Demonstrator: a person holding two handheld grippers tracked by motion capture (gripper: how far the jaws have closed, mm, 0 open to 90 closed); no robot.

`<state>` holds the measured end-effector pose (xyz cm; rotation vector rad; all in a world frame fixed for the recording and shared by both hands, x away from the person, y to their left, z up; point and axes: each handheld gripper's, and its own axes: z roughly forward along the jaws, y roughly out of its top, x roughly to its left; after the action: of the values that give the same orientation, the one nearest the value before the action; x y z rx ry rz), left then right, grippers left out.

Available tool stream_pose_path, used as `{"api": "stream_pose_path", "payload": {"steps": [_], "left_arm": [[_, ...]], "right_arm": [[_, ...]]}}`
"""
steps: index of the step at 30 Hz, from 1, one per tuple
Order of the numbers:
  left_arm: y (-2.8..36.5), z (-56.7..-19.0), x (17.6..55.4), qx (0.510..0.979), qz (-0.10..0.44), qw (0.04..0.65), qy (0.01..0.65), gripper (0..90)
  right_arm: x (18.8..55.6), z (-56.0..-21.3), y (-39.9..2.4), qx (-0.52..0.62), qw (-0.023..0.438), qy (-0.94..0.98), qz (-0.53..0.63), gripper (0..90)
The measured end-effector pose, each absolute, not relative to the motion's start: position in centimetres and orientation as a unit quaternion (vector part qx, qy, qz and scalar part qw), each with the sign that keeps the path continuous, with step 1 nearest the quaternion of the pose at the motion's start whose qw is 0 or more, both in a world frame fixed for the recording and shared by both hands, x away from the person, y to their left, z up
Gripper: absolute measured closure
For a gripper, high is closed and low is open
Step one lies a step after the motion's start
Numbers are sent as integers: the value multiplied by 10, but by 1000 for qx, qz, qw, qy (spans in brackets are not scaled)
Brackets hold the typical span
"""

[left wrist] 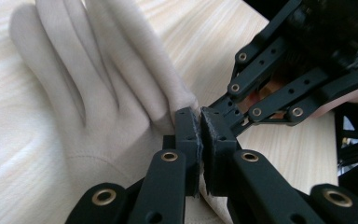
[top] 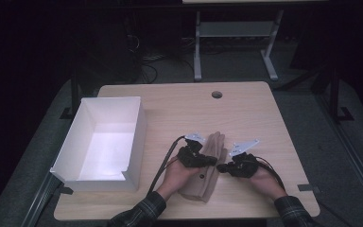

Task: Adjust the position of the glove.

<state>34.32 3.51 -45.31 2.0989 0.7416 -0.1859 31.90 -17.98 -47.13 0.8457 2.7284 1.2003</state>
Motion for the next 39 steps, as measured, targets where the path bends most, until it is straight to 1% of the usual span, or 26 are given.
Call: {"api": "stream_pose_path", "payload": {"steps": [2,5,6,7,8,9,10,11,15,19,20,21,22,24,25,27,32,39], "left_arm": [[34,-456,343,845,-74,438,298,844],[37,-452,342,838,-74,452,298,811],[37,-450,341,834,-72,457,300,799],[37,-448,339,833,-70,462,297,793],[37,-446,338,834,-69,462,293,793],[35,-446,335,836,-69,461,289,808],[34,-446,334,839,-69,459,284,808],[30,-448,332,840,-74,458,281,822],[20,-458,326,856,-72,433,271,871],[15,-466,323,869,-62,411,270,890],[15,-466,323,872,-59,407,266,893],[15,-466,323,872,-57,407,265,893],[15,-465,322,875,-52,404,262,893],[17,-464,321,879,-49,398,257,893],[20,-464,319,882,-49,395,254,893],[24,-462,318,886,-46,389,248,893],[35,-459,316,895,-42,373,239,892],[55,-454,312,905,-38,354,235,892]], "right_arm": [[319,-471,-180,274,21,880,387,900],[319,-470,-183,272,25,882,384,898],[318,-469,-185,276,28,881,384,881],[319,-467,-192,284,35,875,390,836],[319,-467,-192,284,35,875,390,836],[322,-465,-202,305,43,865,396,767],[322,-465,-202,305,43,865,396,767],[324,-465,-207,312,44,861,399,741],[329,-465,-230,355,73,841,401,596],[331,-467,-240,371,102,832,400,472],[332,-468,-243,381,114,828,395,422],[332,-468,-243,381,114,828,395,422],[332,-470,-245,391,123,823,393,373],[333,-471,-246,394,126,822,390,356],[334,-473,-248,400,139,821,383,315],[334,-475,-249,406,146,819,378,291],[335,-478,-250,410,160,823,360,275],[336,-479,-251,410,161,824,358,255]]}}
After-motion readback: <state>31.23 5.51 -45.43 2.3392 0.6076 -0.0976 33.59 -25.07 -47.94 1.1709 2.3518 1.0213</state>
